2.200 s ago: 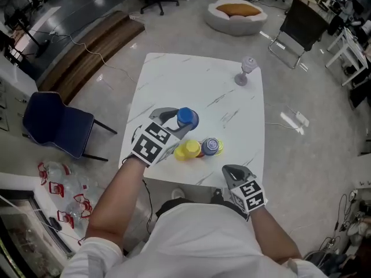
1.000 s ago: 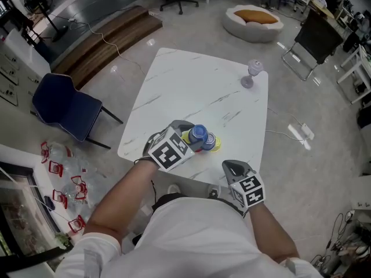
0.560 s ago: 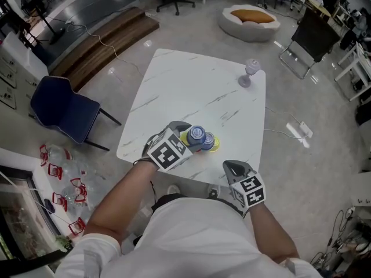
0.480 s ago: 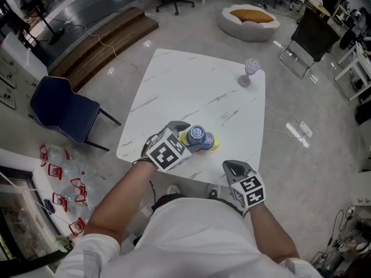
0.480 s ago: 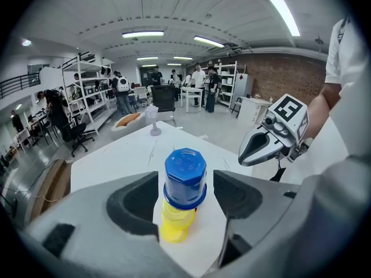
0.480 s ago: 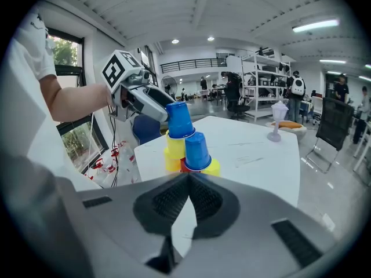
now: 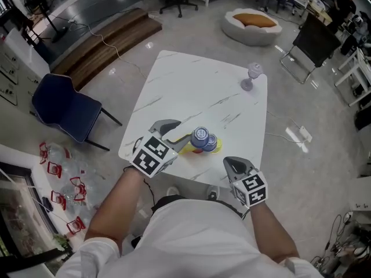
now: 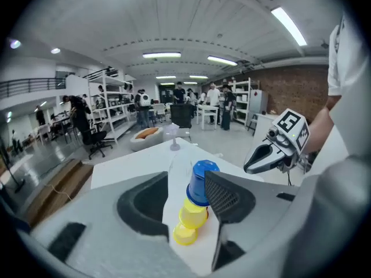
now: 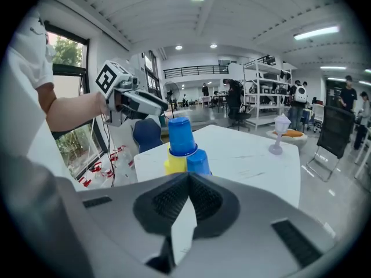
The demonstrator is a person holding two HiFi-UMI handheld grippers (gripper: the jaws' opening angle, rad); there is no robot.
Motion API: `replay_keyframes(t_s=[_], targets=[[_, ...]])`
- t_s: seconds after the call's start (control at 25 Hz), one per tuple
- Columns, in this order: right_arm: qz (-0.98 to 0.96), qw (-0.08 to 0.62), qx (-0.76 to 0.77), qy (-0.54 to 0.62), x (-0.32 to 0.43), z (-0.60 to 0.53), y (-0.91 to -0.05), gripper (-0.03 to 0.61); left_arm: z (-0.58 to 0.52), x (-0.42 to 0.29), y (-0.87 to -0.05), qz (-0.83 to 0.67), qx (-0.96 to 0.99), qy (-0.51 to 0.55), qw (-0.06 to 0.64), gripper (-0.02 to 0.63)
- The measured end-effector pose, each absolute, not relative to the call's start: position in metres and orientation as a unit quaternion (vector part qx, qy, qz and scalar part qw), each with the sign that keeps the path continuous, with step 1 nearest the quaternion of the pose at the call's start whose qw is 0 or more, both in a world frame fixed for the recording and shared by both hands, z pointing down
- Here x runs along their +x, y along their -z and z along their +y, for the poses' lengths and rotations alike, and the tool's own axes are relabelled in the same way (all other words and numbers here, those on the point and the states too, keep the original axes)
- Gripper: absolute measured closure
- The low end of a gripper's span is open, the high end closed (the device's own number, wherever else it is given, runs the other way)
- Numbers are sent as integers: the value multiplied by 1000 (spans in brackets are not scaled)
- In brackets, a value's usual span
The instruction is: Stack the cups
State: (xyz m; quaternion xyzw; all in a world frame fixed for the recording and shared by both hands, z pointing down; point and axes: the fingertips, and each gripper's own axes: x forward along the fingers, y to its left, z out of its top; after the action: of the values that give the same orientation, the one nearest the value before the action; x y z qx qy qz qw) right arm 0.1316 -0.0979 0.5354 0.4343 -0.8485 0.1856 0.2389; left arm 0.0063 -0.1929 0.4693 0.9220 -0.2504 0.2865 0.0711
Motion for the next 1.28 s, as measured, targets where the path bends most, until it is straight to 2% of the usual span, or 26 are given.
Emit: replay_keyframes(t_s=[0.16,0.24,0.64,1.28], targets=[[-852,208,445,-182,129,-105,-516,572,-189,-26,-465,-318,914,-197,156,551],[-852,186,452,-189,130,-108,-514,572,-180,-41,-478,-343,904,-190,168,609],[-844,195,451,-216,127,-96,-539,572,-114,-57,-566,-339,880,-261,203,607],[-839,197,460,-214,130,-91,-544,574,-112,-48,-557,-346,886,-231,203,609]])
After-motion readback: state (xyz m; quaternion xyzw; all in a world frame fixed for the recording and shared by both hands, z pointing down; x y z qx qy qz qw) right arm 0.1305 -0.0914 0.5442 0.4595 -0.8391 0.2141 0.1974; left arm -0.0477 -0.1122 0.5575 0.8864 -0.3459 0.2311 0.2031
